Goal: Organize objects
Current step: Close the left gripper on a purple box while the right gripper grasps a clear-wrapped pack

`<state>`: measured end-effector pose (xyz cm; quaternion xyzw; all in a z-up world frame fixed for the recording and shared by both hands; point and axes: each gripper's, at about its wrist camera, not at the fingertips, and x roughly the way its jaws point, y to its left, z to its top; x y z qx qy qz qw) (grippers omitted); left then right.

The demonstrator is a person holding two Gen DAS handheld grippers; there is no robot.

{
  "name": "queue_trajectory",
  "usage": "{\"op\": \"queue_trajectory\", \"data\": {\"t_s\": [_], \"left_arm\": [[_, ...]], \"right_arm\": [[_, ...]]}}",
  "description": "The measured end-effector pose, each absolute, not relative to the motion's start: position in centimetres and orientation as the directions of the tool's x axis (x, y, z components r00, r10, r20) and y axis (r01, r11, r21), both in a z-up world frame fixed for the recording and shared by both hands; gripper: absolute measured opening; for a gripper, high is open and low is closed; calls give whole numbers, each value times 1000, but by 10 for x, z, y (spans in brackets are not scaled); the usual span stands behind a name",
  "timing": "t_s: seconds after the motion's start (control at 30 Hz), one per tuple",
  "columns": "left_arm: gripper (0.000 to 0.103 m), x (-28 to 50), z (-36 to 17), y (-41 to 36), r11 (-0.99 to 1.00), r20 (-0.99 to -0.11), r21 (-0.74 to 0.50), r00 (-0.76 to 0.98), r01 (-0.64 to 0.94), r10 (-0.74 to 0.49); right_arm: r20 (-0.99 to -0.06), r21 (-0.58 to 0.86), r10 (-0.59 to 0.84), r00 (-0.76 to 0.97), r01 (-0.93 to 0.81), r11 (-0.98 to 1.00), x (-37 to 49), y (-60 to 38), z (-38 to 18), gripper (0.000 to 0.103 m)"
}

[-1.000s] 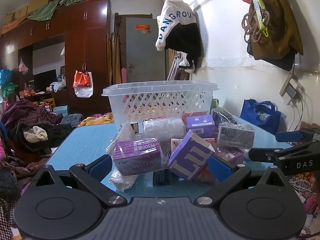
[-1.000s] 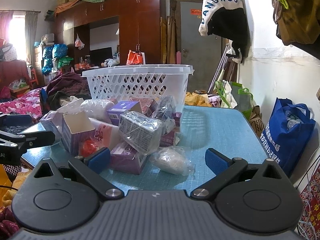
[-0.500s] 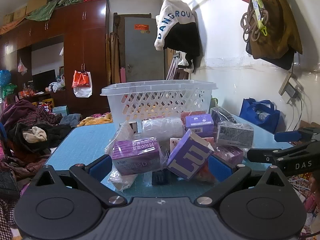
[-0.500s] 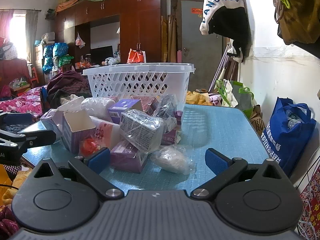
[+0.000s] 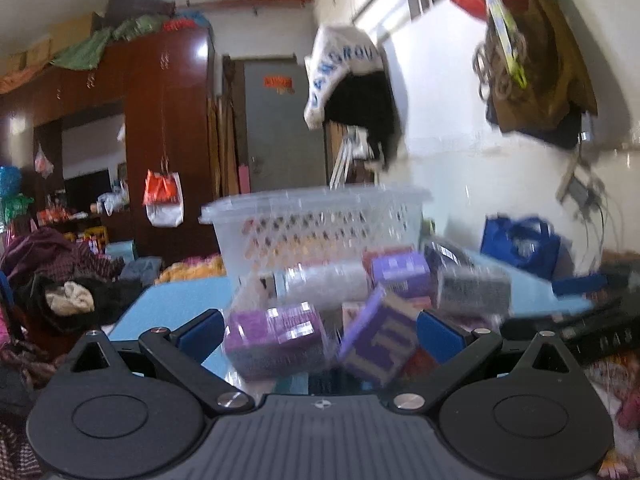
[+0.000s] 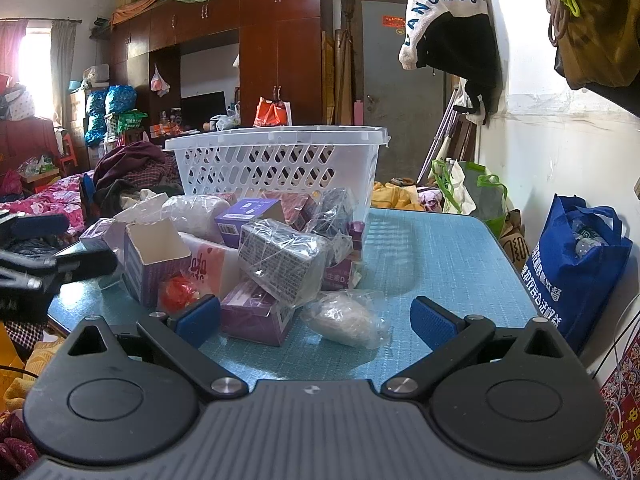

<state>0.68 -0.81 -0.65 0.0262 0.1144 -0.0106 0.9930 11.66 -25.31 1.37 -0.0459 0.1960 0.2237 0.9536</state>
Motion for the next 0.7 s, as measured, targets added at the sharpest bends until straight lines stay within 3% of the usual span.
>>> {"op": "queue_trajectory", "data": {"t_s": [0.2,0.3,0.47,0.7], "left_arm": [[103,21,-7,7,999,-296,30,955,-28,35],[103,21,-6,19,1000,-276,7,961,-26,27],[97,20,-9,33,1000,-275,-24,961,9,-16],[96,20,-14,27,999,-284,-19,958,45,-49]], "right_arm": [[-349,29,433,831,-452,891,118,-258,14,103],[-298,13,428,853,-444,896,118,-263,12,103],[-324,119,493,808,-482,868,127,-275,14,103],[-304,93,514,802,-512,854,122,-261,13,103]]}}
